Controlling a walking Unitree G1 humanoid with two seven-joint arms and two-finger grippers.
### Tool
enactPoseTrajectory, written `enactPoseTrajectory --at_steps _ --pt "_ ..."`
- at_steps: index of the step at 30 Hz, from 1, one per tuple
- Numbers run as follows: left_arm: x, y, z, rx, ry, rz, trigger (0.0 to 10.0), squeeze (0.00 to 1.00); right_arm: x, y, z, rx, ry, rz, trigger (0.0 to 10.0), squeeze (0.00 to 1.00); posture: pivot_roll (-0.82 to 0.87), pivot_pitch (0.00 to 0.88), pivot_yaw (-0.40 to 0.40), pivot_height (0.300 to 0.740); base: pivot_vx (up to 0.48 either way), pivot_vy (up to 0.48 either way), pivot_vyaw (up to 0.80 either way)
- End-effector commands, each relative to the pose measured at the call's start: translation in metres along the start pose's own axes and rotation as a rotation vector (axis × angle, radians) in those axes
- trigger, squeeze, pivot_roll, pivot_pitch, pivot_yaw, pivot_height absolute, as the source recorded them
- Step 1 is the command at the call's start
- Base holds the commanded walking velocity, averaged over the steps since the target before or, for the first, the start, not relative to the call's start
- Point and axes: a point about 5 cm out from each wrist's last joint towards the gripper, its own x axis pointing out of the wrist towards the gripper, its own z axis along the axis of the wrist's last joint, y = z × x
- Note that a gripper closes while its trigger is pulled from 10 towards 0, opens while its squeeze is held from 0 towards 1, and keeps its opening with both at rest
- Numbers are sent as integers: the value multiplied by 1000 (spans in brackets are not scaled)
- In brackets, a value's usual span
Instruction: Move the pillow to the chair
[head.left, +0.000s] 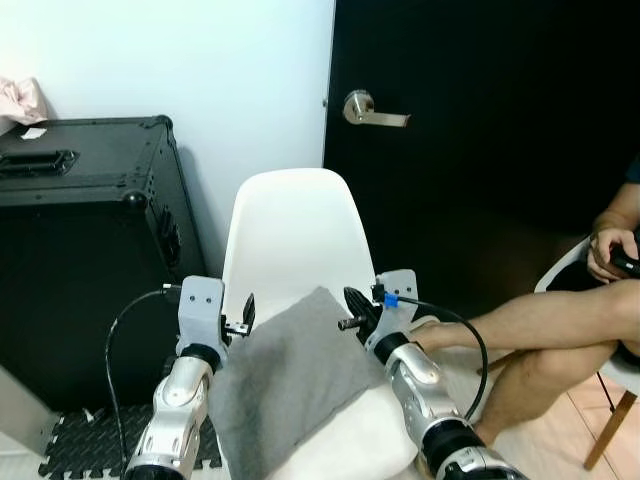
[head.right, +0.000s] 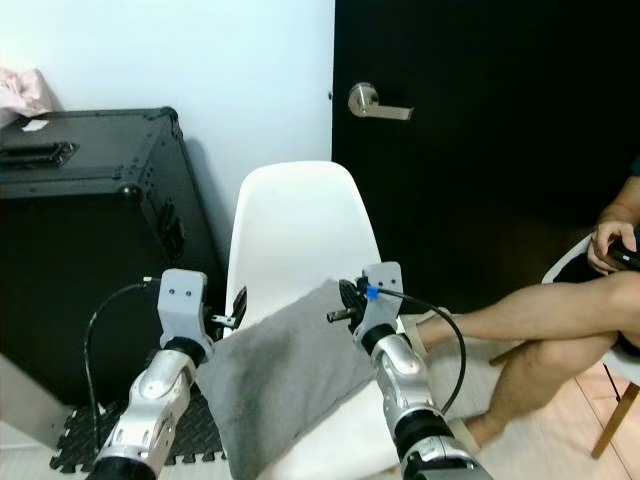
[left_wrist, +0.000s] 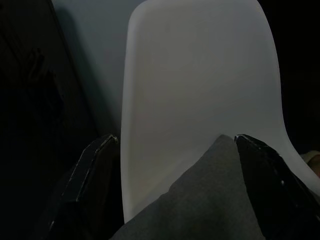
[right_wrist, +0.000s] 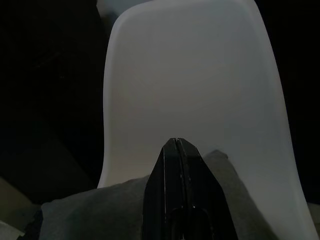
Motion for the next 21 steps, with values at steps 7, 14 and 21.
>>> enactPoseTrajectory --at_steps 7,14,21 --pt "1 2 -18 12 123 -18 10000 0 -10 -7 -24 44 147 -49 10000 0 79 10 -27 740 0 0 0" --pt "-16 -1 -67 18 431 -69 10000 0 -31 -9 -62 -107 429 -62 10000 0 65 16 -25 740 0 0 0" --pt "-31 4 -85 6 503 -15 10000 0 -42 -17 -69 -92 431 -126 10000 0 69 25 -37 740 0 0 0"
